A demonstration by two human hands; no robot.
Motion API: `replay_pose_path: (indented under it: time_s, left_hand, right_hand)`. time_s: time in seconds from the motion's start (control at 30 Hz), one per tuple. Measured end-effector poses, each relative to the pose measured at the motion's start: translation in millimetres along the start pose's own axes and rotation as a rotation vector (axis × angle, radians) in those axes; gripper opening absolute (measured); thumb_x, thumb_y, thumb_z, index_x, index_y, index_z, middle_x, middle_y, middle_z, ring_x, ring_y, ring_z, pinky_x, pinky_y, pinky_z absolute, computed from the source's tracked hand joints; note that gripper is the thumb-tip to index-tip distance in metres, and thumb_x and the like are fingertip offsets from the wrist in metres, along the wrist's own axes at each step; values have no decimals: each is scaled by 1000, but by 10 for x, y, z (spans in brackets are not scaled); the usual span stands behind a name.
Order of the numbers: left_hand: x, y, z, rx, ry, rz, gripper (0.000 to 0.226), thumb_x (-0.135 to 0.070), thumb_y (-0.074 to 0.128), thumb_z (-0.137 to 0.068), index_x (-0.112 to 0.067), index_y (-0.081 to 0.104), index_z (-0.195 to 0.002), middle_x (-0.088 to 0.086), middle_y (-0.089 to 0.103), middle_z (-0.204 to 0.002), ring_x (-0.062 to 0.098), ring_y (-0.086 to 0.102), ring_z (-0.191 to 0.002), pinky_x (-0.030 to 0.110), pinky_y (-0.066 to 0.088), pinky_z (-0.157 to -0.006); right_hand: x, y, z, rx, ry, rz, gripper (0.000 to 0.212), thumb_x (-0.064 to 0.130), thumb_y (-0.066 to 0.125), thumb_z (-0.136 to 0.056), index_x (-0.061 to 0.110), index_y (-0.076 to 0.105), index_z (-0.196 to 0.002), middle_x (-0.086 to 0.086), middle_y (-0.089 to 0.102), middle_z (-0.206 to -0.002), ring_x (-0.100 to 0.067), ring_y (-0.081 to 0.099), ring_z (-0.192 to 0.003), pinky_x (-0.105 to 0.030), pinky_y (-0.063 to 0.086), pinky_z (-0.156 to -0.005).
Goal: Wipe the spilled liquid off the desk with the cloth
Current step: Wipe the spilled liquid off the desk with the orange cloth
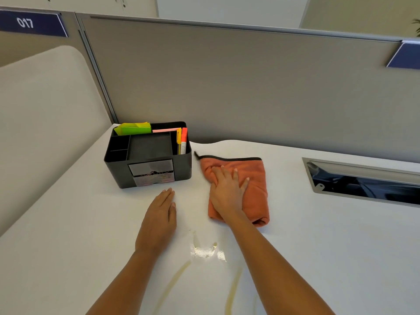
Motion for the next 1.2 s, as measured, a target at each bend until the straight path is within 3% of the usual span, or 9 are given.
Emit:
replay_pose_path:
  time_s: [0.17, 0.33, 0.43, 0.57, 0.67, 0.9, 1.07, 1.13, 1.2]
  left_hand:
    - [-3, -13, 29, 8, -22, 45, 42, -20, 33, -98, -15, 40, -140, -2, 37, -150, 11, 29, -140, 22, 14, -115]
    - [17, -22, 67, 28, -41, 120, 42, -25, 30, -99, -19, 39, -140, -5, 37, -150, 10, 30, -139, 20, 15, -113]
    - [-3, -85, 89, -3, -47, 228, 40, -24, 31, -99, -18, 43, -137, -3, 42, -146, 12, 35, -136, 26, 21, -115]
    - [-30, -255, 160, -102, -58, 355, 37, -17, 33, -99, -12, 49, -132, 5, 49, -141, 17, 41, -132, 26, 25, -112]
    - [-46, -350, 262, -125, -60, 342, 37, -17, 33, -99, -10, 52, -130, 8, 52, -137, 21, 44, -130, 34, 29, -114]
    - [-150, -440, 451, -148, -27, 317, 34, -20, 34, -99, -14, 56, -124, 3, 58, -131, 18, 50, -123, 29, 34, -109]
    - [-369, -452, 518, -199, -57, 374, 30, -23, 35, -99, -16, 60, -113, 1, 64, -114, 17, 57, -105, 28, 42, -95]
    - [-432, -392, 547, -184, -100, 312, 32, -24, 33, -98, -12, 58, -114, 6, 61, -122, 24, 54, -113, 36, 42, -100]
    - [-498, -264, 589, -116, -178, 147, 39, -34, 33, -96, -12, 53, -122, 9, 49, -137, 28, 43, -128, 41, 35, -105]
  right_hand:
    - [-144, 11, 744, 57, -213, -26, 48, 27, 35, -92, 40, 35, -138, 13, 28, -153, -18, 12, -146, -51, -5, -116]
    - [-713, -331, 482, -30, 76, -3, 45, 24, 35, -95, 34, 37, -139, 8, 30, -153, -22, 15, -146, -57, 2, -116]
    - [-443, -239, 439, -9, 113, 14, 48, 24, 35, -94, 31, 33, -142, 6, 27, -155, -26, 12, -146, -61, 1, -114]
    - [273, 109, 948, 76, -218, -32, 48, 25, 37, -92, 34, 35, -139, 8, 30, -153, -24, 13, -146, -57, -5, -114]
    - [316, 150, 1273, 132, -357, -62, 50, 26, 35, -90, 38, 36, -139, 12, 31, -152, -18, 14, -146, -49, -8, -115]
    - [233, 60, 918, 99, -84, -40, 46, 27, 35, -95, 32, 32, -141, 6, 26, -155, -24, 9, -147, -57, -6, -114]
    - [588, 307, 1238, 263, -201, -180, 49, 44, 15, -99, 34, 18, -147, 8, 16, -158, -19, 0, -148, -48, -16, -113]
    - [460, 168, 1294, 291, -177, -396, 47, 42, 17, -100, 31, 31, -143, 5, 33, -152, -13, 20, -144, -39, 0, -119]
    - [159, -199, 1230, 142, -79, -639, 35, 37, 26, -100, 30, 54, -120, 5, 59, -126, -6, 51, -113, -22, 30, -103]
Point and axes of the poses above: each hand's wrist, its own z-axis away from the middle knuckle, its own y-axis out of the palm, x = y × z, the point moved 10 cm from there along -z, towards the middle knuckle
